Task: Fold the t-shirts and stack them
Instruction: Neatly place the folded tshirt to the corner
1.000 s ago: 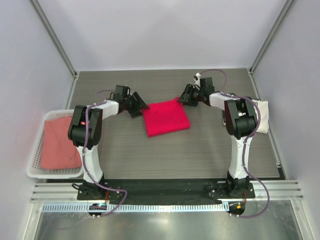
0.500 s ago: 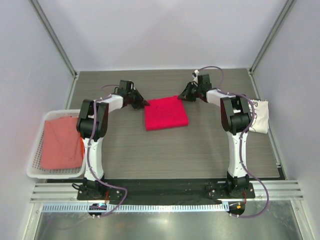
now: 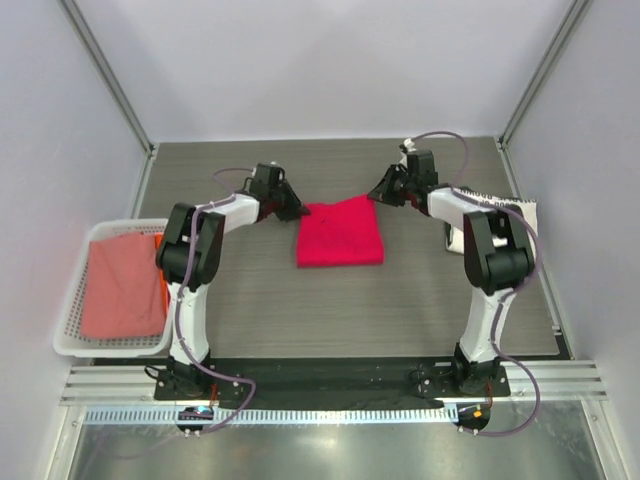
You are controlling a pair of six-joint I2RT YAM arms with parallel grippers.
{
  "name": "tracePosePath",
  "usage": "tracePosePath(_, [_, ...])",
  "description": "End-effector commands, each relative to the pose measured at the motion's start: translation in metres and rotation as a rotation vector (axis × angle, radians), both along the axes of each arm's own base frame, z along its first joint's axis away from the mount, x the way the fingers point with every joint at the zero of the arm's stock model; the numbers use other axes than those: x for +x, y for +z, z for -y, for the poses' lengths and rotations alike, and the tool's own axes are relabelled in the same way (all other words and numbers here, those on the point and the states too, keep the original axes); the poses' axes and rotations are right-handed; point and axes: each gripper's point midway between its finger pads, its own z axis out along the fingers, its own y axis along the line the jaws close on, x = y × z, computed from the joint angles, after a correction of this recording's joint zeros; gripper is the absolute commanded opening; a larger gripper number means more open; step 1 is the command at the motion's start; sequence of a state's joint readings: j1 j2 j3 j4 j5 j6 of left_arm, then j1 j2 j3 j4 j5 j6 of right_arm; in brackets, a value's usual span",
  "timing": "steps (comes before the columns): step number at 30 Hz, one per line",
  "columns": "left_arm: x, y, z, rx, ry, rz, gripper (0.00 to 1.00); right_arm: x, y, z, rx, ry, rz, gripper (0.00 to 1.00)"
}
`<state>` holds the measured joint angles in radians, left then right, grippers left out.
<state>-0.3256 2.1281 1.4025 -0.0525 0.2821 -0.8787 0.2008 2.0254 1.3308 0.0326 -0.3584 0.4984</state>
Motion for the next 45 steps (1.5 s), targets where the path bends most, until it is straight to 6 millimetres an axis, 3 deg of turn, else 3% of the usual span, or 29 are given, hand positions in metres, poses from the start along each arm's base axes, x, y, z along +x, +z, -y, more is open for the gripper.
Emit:
tracePosePath(1, [-0.015,0.063,0.050,-0.042,-0.060,0.165,0.00,-0.008,0.076,0.024,-0.032,-0.086,0.163,0.01])
tracePosePath(2, [-0.020,0.072,0.061,-0.052,-0.072,0.188,0.00,-0.010,0.083,0.040,-0.057,-0.142,0.169,0.01])
tracePosePath(3, [-0.027,0.092,0.074,-0.072,-0.088,0.223,0.00,-0.024,0.103,0.053,-0.073,-0.183,0.173,0.01])
tracePosePath(4, [-0.033,0.101,0.086,-0.081,-0.101,0.243,0.00,-0.033,0.102,0.070,-0.094,-0.245,0.149,0.01])
tracePosePath(5, [-0.049,0.114,0.112,-0.094,-0.132,0.272,0.00,-0.038,0.106,0.093,-0.116,-0.317,0.136,0.01])
tracePosePath(6, [-0.056,0.122,0.124,-0.105,-0.147,0.288,0.00,-0.054,0.126,0.118,-0.159,-0.409,0.151,0.01])
tracePosePath(7, [-0.060,0.143,0.139,-0.134,-0.162,0.324,0.00,-0.063,0.127,0.137,-0.195,-0.474,0.143,0.01])
tracePosePath(8, [-0.079,0.152,0.166,-0.160,-0.202,0.330,0.00,-0.073,0.138,0.154,-0.219,-0.533,0.155,0.01])
tracePosePath(9, [-0.085,0.164,0.178,-0.183,-0.218,0.343,0.00,-0.087,0.140,0.189,-0.295,-0.647,0.132,0.01])
tracePosePath(10, [-0.093,0.166,0.193,-0.201,-0.238,0.336,0.00,-0.101,0.164,0.202,-0.336,-0.683,0.182,0.01])
tracePosePath(11, [-0.107,0.186,0.217,-0.269,-0.277,0.323,0.00,-0.120,0.162,0.226,-0.417,-0.749,0.130,0.01])
tracePosePath(12, [-0.115,0.189,0.231,-0.303,-0.298,0.303,0.00,-0.131,0.169,0.240,-0.473,-0.798,0.127,0.01])
tracePosePath(13, [-0.120,0.179,0.246,-0.312,-0.321,0.275,0.00,-0.145,0.184,0.261,-0.541,-0.887,0.146,0.01])
tracePosePath(14, [-0.134,0.200,0.273,-0.365,-0.371,0.287,0.00,-0.154,0.185,0.269,-0.580,-0.904,0.136,0.01])
tracePosePath(16, [-0.144,0.209,0.298,-0.394,-0.419,0.291,0.00,-0.168,0.192,0.292,-0.635,-0.979,0.130,0.01])
tracePosePath(17, [-0.149,0.183,0.315,-0.369,-0.442,0.250,0.00,-0.175,0.192,0.300,-0.658,-1.003,0.120,0.01])
tracePosePath(18, [-0.156,0.216,0.334,-0.426,-0.475,0.302,0.00,-0.182,0.192,0.312,-0.675,-1.045,0.105,0.01])
tracePosePath(20, [-0.162,0.199,0.352,-0.415,-0.500,0.272,0.00,-0.191,0.195,0.323,-0.680,-1.100,0.104,0.01])
tracePosePath(21, [-0.163,0.219,0.360,-0.447,-0.506,0.305,0.00,-0.193,0.195,0.326,-0.681,-1.111,0.100,0.01])
tracePosePath(25, [-0.164,0.231,0.375,-0.445,-0.492,0.385,0.00,-0.203,0.202,0.353,-0.699,-1.215,0.086,0.01])
tracePosePath(27, [-0.155,0.221,0.381,-0.435,-0.473,0.411,0.00,-0.203,0.197,0.367,-0.705,-1.251,0.056,0.01])
tracePosePath(29, [-0.141,0.225,0.389,-0.477,-0.444,0.460,0.00,-0.205,0.192,0.384,-0.694,-1.290,0.026,0.01])
tracePosePath(32, [-0.122,0.225,0.402,-0.495,-0.420,0.528,0.00,-0.194,0.187,0.396,-0.662,-1.304,0.023,0.01])
tracePosePath(37, [-0.092,0.200,0.411,-0.547,-0.316,0.587,0.00,-0.180,0.177,0.413,-0.646,-1.317,0.002,0.01])
tracePosePath(40, [-0.071,0.195,0.407,-0.591,-0.227,0.618,0.00,-0.166,0.173,0.417,-0.624,-1.313,0.014,0.01])
tracePosePath(41, [-0.064,0.180,0.408,-0.576,-0.214,0.626,0.00,-0.159,0.167,0.421,-0.621,-1.312,0.005,0.01])
tracePosePath(43, [-0.051,0.189,0.403,-0.581,-0.155,0.694,0.00,-0.145,0.171,0.425,-0.606,-1.305,0.023,0.01])
tracePosePath(44, [-0.045,0.179,0.402,-0.574,-0.124,0.700,0.00,-0.137,0.164,0.427,-0.607,-1.297,0.008,0.01])
tracePosePath(45, [-0.036,0.187,0.397,-0.578,-0.073,0.736,0.00,-0.129,0.168,0.430,-0.598,-1.300,0.020,0.01])
